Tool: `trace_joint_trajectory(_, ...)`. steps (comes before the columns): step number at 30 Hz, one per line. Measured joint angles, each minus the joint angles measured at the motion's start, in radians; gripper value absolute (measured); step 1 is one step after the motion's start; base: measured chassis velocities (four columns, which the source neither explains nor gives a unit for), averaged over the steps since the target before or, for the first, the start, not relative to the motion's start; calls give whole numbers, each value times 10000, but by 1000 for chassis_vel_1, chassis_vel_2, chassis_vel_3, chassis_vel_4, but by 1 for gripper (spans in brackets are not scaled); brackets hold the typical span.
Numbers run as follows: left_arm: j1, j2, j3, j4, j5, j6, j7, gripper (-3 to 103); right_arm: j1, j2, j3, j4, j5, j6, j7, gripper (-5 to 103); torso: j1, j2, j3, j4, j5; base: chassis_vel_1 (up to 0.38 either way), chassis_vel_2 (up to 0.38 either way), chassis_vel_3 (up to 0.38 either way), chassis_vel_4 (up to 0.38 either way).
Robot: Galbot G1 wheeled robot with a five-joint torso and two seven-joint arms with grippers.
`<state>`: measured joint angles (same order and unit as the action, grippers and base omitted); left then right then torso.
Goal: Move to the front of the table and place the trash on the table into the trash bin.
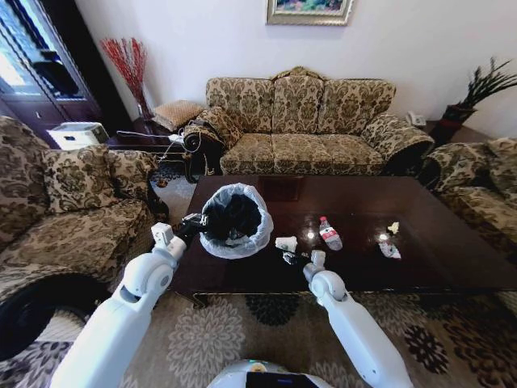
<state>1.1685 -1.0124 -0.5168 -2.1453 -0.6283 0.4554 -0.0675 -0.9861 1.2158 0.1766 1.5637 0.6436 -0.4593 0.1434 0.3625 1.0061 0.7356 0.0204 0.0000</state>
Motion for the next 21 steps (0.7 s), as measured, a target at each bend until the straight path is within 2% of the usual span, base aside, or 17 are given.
trace_joint_trajectory(2, 7, 15, -24, -6, -9, 1, -1, 1, 31, -39, -31, 18, -237, 127, -38, 39, 1, -1, 0, 0, 1, 0, 0, 0, 0)
trace_joint_trajectory(3, 7, 15, -24, -6, -9, 1, -1, 1, 31, -39, -31, 18, -237, 127, -38, 39, 1, -1, 0, 0, 1, 0, 0, 0, 0)
trace_joint_trajectory(5, 21, 33, -36, -10, -18, 2, -1, 1, -81, -105, -72, 304, -482, 183, -39, 28, 1, 0, 0, 0, -1, 0, 0, 0, 0)
trace_joint_trajectory(8, 23, 64, -38, -10, -31, 2, 3, 1, -263, -215, -139, 575, -863, 333, -164, 23, 0, 0, 0, -1, -2, 0, 0, 0, 0)
trace_joint_trajectory(11, -2, 64, -33, 16, -40, 2, 21, 1, -307, -214, -160, 429, -1242, 571, -420, 7, -1, 2, 0, 0, -2, 0, 0, 0, 0)
trace_joint_trajectory(14, -4, 65, -30, 28, -43, 2, 31, 1, -217, -146, -144, 229, -1230, 590, -467, 1, 0, 2, 0, -1, 0, 0, 0, 0, 0)
trace_joint_trajectory(21, 17, 80, -77, 105, -51, -19, 104, 1, 89, -6, -123, -202, -1141, 621, -621, 0, 0, 2, 0, 0, -1, 0, 0, 0, 0)
